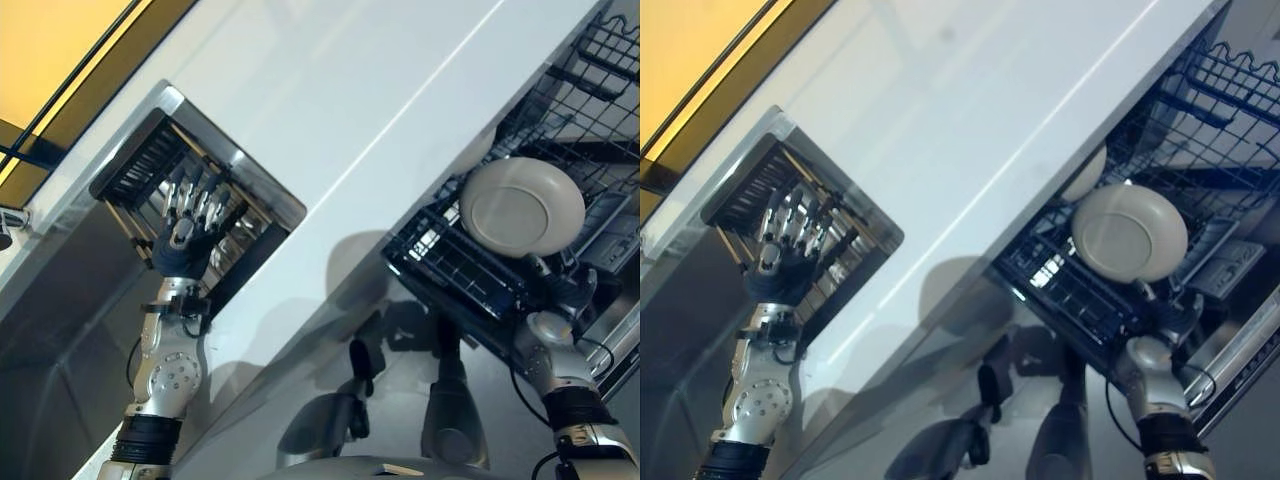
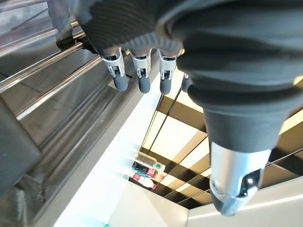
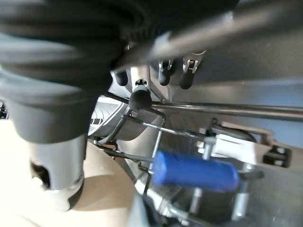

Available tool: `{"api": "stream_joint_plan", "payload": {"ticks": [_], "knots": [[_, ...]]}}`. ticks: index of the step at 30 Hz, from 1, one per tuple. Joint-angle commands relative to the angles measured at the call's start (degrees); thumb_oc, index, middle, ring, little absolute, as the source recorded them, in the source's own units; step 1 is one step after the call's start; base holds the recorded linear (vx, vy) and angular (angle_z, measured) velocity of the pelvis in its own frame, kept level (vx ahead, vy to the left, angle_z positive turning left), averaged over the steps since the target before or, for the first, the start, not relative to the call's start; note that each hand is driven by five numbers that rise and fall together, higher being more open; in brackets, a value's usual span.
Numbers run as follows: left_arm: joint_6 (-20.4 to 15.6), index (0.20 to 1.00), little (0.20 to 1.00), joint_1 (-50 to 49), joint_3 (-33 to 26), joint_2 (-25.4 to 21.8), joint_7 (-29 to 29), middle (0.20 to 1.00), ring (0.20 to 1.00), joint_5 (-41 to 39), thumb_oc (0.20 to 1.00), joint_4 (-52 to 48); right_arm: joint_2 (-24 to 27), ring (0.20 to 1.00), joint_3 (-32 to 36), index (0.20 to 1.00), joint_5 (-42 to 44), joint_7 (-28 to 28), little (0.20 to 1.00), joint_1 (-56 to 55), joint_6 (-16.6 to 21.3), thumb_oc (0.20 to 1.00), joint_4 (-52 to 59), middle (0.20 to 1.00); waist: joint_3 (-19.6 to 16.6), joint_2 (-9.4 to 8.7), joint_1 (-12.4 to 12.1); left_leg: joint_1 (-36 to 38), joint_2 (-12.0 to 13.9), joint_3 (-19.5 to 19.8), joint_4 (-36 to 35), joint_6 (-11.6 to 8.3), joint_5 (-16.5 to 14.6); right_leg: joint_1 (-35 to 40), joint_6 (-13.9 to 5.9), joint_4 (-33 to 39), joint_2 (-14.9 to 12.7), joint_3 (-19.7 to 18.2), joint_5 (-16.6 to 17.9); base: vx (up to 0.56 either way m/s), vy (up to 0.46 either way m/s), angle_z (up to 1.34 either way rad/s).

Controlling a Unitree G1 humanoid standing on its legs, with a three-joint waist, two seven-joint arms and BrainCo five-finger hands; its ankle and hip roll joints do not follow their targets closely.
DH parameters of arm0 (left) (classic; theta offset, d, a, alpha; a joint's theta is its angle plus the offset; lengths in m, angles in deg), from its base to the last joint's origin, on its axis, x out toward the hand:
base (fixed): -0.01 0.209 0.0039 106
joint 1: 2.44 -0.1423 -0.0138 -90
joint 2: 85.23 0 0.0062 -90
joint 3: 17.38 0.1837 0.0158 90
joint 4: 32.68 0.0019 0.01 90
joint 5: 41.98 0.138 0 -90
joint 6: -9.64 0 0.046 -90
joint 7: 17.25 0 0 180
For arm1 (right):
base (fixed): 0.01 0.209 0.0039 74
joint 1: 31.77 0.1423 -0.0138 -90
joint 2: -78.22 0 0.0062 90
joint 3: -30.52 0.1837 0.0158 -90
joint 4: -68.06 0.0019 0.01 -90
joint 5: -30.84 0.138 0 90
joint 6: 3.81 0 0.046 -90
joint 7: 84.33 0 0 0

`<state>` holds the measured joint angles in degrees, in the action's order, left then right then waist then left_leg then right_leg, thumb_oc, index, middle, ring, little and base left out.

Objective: Pick up plates and place into dishwasher.

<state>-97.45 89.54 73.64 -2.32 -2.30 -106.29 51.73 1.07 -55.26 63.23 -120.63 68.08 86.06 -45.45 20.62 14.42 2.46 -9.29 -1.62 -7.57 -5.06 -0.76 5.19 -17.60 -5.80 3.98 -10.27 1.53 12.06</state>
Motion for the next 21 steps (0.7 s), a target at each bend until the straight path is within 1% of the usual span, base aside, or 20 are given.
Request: {"api": "stream_joint_plan", "payload": {"ticks": [1,5,6,11,13,17,21], "knots": [[-1.96,1.000,1.000,5.39,5.53,5.20,-0.88,1.000,1.000,0.55,1.000,4.99,-1.58,1.000,-7.35,1.000,4.79,11.85,1.000,6.05,-2.37,1.000,-3.06,1.000,5.34,0.06,-0.63,-6.70,0.71,3.08,0.60,1.32,1.13,-5.07,-0.62,-10.32,-2.09,-1.35,-6.83,-0.03,-0.046,-0.02],[-2.34,1.000,1.000,6.94,5.92,5.14,-1.44,1.000,1.000,1.00,1.000,5.45,-1.60,1.000,-8.88,1.000,5.58,15.80,1.000,8.28,-0.96,1.000,-3.51,1.000,6.24,-0.25,-0.92,-7.81,0.75,3.36,0.62,1.19,1.63,-6.06,-0.58,-10.50,-2.05,-0.77,-6.58,-0.01,-0.021,-0.03],[-2.61,1.000,1.000,7.38,6.20,5.17,-1.90,1.000,1.000,1.24,1.000,5.41,-1.59,1.000,-9.35,1.000,4.96,17.66,1.000,8.94,-0.73,1.000,-3.47,1.000,6.50,-0.36,-0.97,-8.07,0.75,3.49,0.61,1.18,1.73,-6.35,-0.54,-10.57,-1.94,-0.67,-6.53,0.00,-0.014,-0.04],[-3.07,1.000,1.000,8.38,6.47,5.30,-2.56,1.000,1.000,1.63,1.000,5.31,-1.37,1.000,-10.90,1.000,3.31,22.15,1.000,11.07,-0.35,1.000,-1.67,1.000,7.18,-0.87,-1.27,-8.89,0.80,3.83,0.76,1.21,2.07,-7.10,-0.38,-10.87,-1.77,-0.15,-6.46,0.00,0.000,0.00],[-3.36,1.000,1.000,8.78,6.43,5.21,-2.31,1.000,1.000,1.57,1.000,5.79,-1.10,1.000,-11.55,1.000,3.86,24.83,1.000,12.41,-0.58,1.000,-0.13,1.000,7.33,-1.25,-1.46,-9.06,0.91,3.96,0.79,1.15,2.16,-7.15,-0.36,-10.87,-1.71,0.15,-6.46,0.00,0.000,0.00],[-3.84,1.000,1.000,9.20,6.36,4.85,-2.81,1.000,1.000,1.74,1.000,5.90,-0.73,1.000,-12.48,1.000,3.71,29.31,1.000,13.35,0.50,1.000,5.74,1.000,7.64,-2.24,-1.57,-9.39,1.08,4.23,1.26,1.08,2.12,-7.10,-0.35,-11.09,-1.50,0.60,-6.60,0.00,0.000,0.00],[-4.81,1.000,1.000,9.14,6.36,4.38,-3.08,1.000,1.000,1.55,1.000,6.12,-0.82,1.000,-13.45,1.000,0.94,32.55,1.000,13.54,1.78,1.000,11.91,1.000,7.59,-3.22,-1.61,-9.87,1.22,4.50,1.85,1.03,1.99,-7.33,-0.38,-11.51,-1.24,0.78,-6.77,0.00,0.000,0.00]]}}
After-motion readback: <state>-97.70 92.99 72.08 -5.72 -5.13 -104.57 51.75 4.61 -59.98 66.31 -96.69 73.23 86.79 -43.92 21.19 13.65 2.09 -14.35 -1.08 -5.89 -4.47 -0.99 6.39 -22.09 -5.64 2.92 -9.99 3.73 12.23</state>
